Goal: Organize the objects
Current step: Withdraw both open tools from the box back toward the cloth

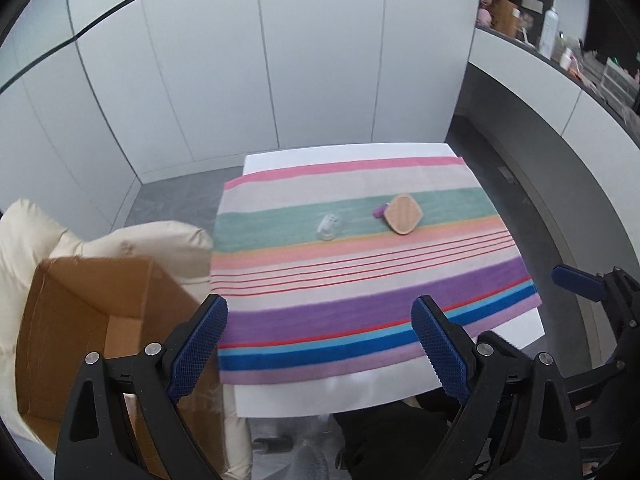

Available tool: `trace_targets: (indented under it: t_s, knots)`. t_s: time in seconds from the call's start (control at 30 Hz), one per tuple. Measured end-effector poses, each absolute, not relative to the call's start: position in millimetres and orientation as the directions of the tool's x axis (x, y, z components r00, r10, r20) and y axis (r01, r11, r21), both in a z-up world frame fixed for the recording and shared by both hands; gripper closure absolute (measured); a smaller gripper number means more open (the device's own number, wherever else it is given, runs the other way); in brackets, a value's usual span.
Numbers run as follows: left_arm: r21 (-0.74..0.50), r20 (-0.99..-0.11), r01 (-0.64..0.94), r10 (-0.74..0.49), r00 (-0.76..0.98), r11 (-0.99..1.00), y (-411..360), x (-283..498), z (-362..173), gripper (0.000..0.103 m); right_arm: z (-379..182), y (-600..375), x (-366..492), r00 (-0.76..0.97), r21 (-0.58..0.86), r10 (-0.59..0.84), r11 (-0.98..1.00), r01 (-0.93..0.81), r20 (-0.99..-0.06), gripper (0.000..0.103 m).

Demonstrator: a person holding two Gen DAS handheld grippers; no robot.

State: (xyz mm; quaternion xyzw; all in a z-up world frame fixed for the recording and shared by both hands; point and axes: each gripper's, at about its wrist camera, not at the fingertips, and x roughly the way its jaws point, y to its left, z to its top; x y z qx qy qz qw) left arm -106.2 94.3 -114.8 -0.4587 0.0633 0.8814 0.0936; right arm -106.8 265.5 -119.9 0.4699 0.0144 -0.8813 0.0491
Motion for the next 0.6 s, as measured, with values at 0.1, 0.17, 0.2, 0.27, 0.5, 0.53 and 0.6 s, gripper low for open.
trace_targets:
  t_s: [0.1,0.17,0.2,0.27,0.5,0.53,0.6]
  knots:
    - [0.021,-0.830,-0.240,0.117,-0.545,-0.970,111.3,-111.3,-119.5,0.009,-120.9,285.0,-104.4,-0.555,0.033,-0.066,-0.997,0.070,-0.829,0.000]
    - [0.015,-0.839,-0.246,0.122,-0.530,-0.969,118.8,-116.3,-125.1,0.009,-122.5,297.2,-103.3,-0.554,0.039,-0.061,-0.998,0.052,-0.830,0.000]
    - [0.013,-0.844,-0.248,0.122,-0.522,-0.969,121.7,-118.1,-127.9,0.009,-123.5,300.2,-103.8,-0.553,0.041,-0.059,-0.998,0.046,-0.831,0.000]
    - [0.009,-0.853,-0.251,0.123,-0.507,-0.968,126.7,-122.6,-133.8,0.009,-125.3,306.8,-104.5,-0.551,0.044,-0.056,-0.998,0.035,-0.832,0.000]
    - [0.025,-0.868,-0.250,0.103,-0.486,-0.968,134.2,-149.1,-153.9,0.009,-143.0,324.8,-123.7,-0.541,0.050,-0.050,-0.999,0.015,-0.840,0.000]
    - [0.029,-0.871,-0.252,0.099,-0.481,-0.967,135.4,-154.7,-158.5,0.009,-146.3,325.8,-128.0,-0.539,0.052,-0.051,-0.999,0.014,-0.841,0.000]
    - [0.041,-0.888,-0.266,0.086,-0.451,-0.963,139.0,-169.7,-172.1,0.009,-154.8,328.6,-141.5,-0.535,0.064,-0.060,-0.998,0.011,-0.842,0.000]
